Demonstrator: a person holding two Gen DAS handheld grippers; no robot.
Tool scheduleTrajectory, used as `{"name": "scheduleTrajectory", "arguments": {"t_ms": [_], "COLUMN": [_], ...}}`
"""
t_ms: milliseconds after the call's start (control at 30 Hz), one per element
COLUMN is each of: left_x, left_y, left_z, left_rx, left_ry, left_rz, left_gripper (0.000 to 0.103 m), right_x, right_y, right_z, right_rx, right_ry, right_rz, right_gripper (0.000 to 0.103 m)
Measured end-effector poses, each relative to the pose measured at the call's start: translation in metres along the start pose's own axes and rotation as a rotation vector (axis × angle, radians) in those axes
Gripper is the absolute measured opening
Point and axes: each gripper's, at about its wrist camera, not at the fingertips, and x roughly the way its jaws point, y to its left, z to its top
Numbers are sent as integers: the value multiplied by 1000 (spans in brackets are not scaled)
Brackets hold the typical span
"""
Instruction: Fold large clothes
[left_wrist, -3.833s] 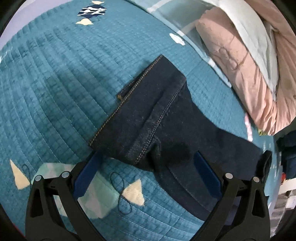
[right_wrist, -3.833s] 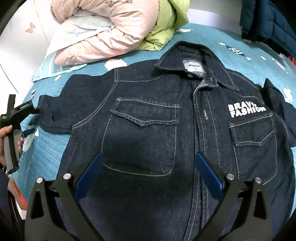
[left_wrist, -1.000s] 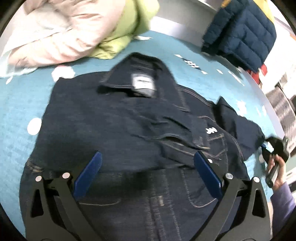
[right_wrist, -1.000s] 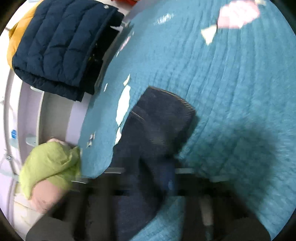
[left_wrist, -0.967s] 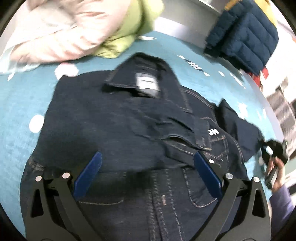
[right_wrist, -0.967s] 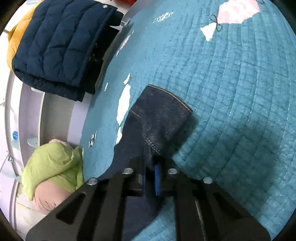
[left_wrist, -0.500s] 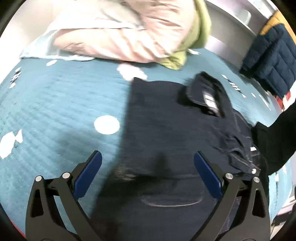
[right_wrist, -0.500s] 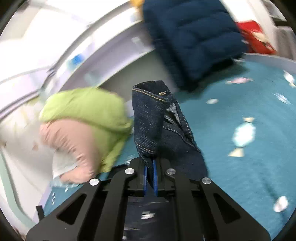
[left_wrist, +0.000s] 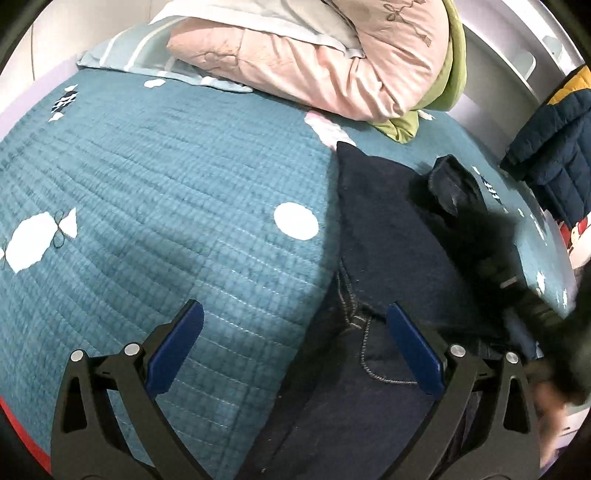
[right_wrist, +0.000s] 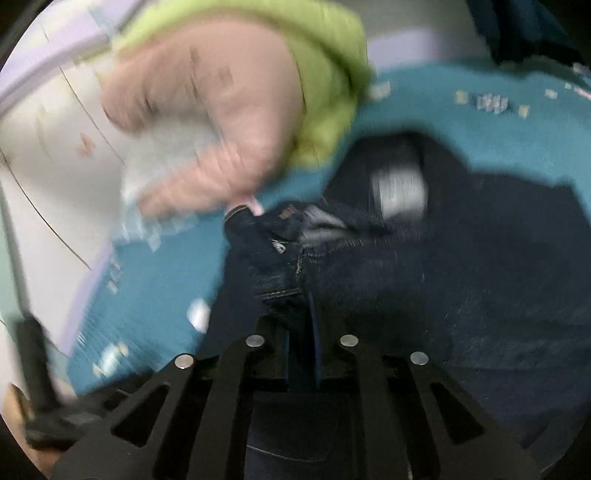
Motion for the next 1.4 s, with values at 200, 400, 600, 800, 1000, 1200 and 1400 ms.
{"name": "scheduleTrajectory", "arguments": {"t_ms": [200,400,600,800,1000,1200,1400], "left_x": [-5,-22,-14,30,101,64,77], "left_y": [-1,-23,-78,-152,-166,-147,-92], "left_z": [4,20,33,27,11,36,109], "left_rx": [-11,-16,40,139,193,170,119], "left_ry": [-13,-59,-52,57,235,145,104], "left_rz": [-8,-41,-149,-286,-177,-296,-94], "left_gripper": [99,99,99,99,99,99,99], "right_x": [-5,-48,-87,-79,-58,-89,-88], "right_y": [-9,11,-53,-155,-200,-191,-210], "right_z": [-11,-6,14,18,5,35,90], "right_rx": [34,-21,84,300,398,331,228], "right_ry": [57,-5,-71,70,156,129,103], "right_rz": [9,20,-81,-101,-86,-38,-210], "right_gripper": [35,79,71,33,0,37,47]}}
